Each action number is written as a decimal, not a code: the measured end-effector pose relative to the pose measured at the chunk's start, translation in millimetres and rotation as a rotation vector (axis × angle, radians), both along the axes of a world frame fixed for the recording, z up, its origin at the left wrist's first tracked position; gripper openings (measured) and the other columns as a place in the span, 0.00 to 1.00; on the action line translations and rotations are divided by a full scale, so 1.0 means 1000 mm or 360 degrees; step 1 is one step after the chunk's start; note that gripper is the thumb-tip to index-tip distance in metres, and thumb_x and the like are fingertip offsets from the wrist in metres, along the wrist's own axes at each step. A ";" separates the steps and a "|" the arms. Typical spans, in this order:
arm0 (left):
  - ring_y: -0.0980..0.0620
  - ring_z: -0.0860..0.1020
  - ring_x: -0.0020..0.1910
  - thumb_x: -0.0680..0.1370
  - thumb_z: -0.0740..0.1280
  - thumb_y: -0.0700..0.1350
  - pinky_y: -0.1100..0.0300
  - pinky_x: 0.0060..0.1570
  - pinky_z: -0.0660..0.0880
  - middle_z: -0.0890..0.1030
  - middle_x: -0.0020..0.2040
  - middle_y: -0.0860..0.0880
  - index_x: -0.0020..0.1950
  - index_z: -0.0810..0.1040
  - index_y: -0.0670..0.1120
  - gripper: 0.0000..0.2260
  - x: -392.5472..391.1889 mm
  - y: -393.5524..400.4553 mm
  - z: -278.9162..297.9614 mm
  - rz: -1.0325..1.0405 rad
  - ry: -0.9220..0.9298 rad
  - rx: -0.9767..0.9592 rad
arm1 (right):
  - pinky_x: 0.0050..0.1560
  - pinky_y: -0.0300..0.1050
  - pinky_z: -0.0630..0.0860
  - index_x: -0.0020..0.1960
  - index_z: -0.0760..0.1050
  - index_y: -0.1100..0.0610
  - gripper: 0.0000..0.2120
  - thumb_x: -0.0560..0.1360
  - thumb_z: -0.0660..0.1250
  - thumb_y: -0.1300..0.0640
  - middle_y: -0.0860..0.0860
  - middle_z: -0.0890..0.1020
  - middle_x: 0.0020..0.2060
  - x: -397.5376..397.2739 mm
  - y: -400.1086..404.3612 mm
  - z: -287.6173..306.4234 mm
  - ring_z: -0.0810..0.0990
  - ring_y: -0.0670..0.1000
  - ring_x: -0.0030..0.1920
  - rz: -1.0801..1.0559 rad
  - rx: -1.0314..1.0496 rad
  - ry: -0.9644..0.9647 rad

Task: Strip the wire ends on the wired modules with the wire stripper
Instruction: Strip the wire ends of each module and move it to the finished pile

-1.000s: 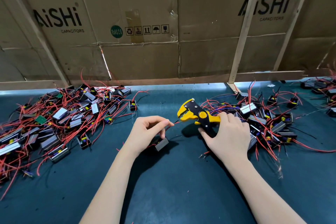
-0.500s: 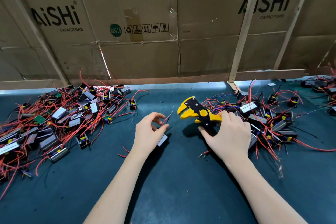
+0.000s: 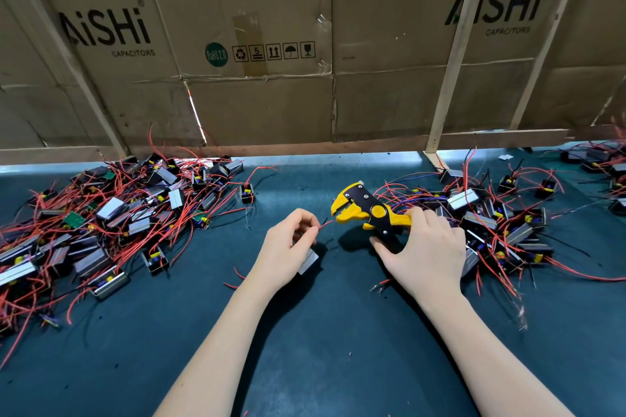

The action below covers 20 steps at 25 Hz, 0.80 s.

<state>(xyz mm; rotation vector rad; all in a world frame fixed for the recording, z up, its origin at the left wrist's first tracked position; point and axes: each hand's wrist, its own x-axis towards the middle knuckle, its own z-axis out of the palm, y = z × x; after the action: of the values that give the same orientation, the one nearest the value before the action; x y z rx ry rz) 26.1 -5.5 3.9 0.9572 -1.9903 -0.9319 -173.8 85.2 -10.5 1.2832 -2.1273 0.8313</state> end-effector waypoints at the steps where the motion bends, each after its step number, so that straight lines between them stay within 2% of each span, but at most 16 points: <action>1: 0.57 0.72 0.36 0.79 0.64 0.39 0.65 0.40 0.69 0.76 0.36 0.56 0.46 0.76 0.48 0.05 0.001 0.000 0.001 -0.0025 0.0023 0.0000 | 0.42 0.52 0.69 0.43 0.74 0.60 0.27 0.60 0.79 0.40 0.55 0.79 0.36 0.000 0.000 0.000 0.78 0.60 0.39 -0.0002 0.0013 -0.0004; 4: 0.57 0.71 0.36 0.79 0.65 0.40 0.66 0.38 0.68 0.74 0.34 0.58 0.45 0.76 0.49 0.05 0.002 0.000 0.003 -0.0071 0.0113 0.0047 | 0.43 0.52 0.68 0.44 0.74 0.59 0.27 0.61 0.78 0.39 0.55 0.79 0.38 -0.001 0.000 0.000 0.78 0.60 0.41 -0.0021 0.0053 -0.0029; 8: 0.55 0.72 0.36 0.80 0.65 0.41 0.67 0.39 0.68 0.75 0.34 0.55 0.45 0.76 0.48 0.05 0.000 0.003 0.004 -0.0130 0.0234 0.0097 | 0.42 0.52 0.68 0.43 0.74 0.60 0.27 0.60 0.79 0.40 0.55 0.79 0.37 0.000 0.000 0.001 0.78 0.60 0.40 0.0000 0.0036 0.0019; 14: 0.60 0.69 0.29 0.81 0.63 0.41 0.70 0.32 0.64 0.76 0.31 0.53 0.46 0.74 0.47 0.04 -0.003 0.004 0.001 -0.0044 0.0117 0.0037 | 0.41 0.51 0.67 0.43 0.74 0.59 0.26 0.60 0.78 0.40 0.53 0.78 0.37 0.005 0.000 0.001 0.78 0.59 0.40 0.0084 -0.0051 0.0039; 20: 0.57 0.69 0.32 0.81 0.63 0.42 0.68 0.36 0.66 0.74 0.30 0.55 0.45 0.74 0.48 0.05 -0.004 0.002 -0.001 -0.0072 0.0099 0.0026 | 0.40 0.50 0.67 0.41 0.74 0.58 0.24 0.61 0.79 0.41 0.51 0.78 0.35 0.004 0.002 0.005 0.78 0.58 0.38 0.0136 -0.0059 0.0028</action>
<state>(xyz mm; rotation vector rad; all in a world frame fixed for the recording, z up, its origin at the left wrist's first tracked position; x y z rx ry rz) 22.2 -3.5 3.2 0.8848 -1.9621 -0.9922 -169.5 86.7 -5.4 1.3650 -2.0464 0.8875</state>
